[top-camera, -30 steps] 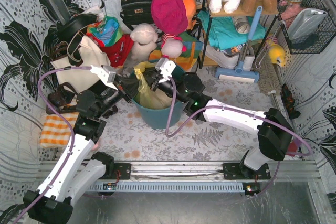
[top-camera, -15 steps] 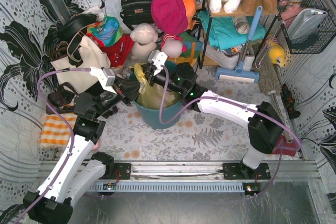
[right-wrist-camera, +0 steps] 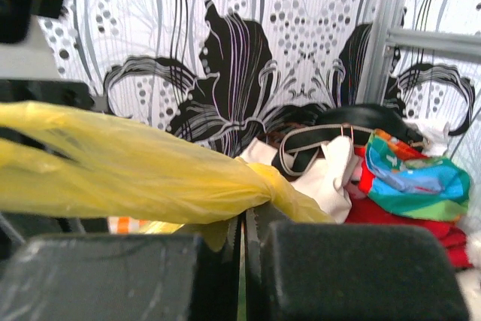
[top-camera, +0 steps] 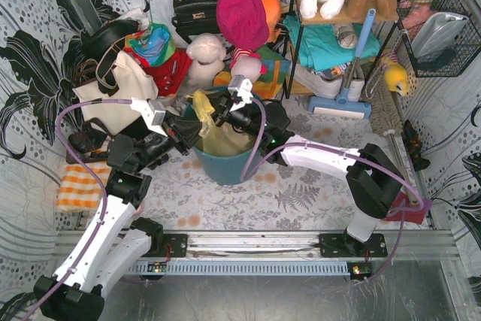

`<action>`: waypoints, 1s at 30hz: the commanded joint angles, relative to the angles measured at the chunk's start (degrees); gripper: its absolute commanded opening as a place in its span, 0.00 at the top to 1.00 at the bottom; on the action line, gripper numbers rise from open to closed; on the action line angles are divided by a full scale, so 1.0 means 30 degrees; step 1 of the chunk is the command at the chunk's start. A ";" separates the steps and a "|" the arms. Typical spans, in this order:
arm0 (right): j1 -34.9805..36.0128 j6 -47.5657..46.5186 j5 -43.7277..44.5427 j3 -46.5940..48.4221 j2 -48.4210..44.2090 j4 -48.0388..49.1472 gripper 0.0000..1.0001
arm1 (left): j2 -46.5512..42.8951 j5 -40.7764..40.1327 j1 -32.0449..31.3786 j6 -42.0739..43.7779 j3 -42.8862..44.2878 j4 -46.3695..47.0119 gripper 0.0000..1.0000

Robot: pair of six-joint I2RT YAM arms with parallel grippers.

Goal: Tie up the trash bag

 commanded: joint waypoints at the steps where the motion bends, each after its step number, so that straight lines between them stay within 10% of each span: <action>1: 0.0097 0.1553 -0.0400 -0.0402 0.0097 0.3660 1.00 | -0.0260 -0.1440 -0.0127 -0.0412 -0.0332 -0.1136 0.78; 12: 0.0095 0.2445 -0.0838 -0.0777 0.0439 0.5293 1.00 | -0.0971 -0.4418 -0.0125 -0.0569 0.0764 -0.3611 0.47; 30: 0.0095 0.2278 -0.0815 -0.0579 0.0840 0.5077 1.00 | -0.2532 -1.0187 -0.0102 -0.1086 0.2035 -0.4595 0.37</action>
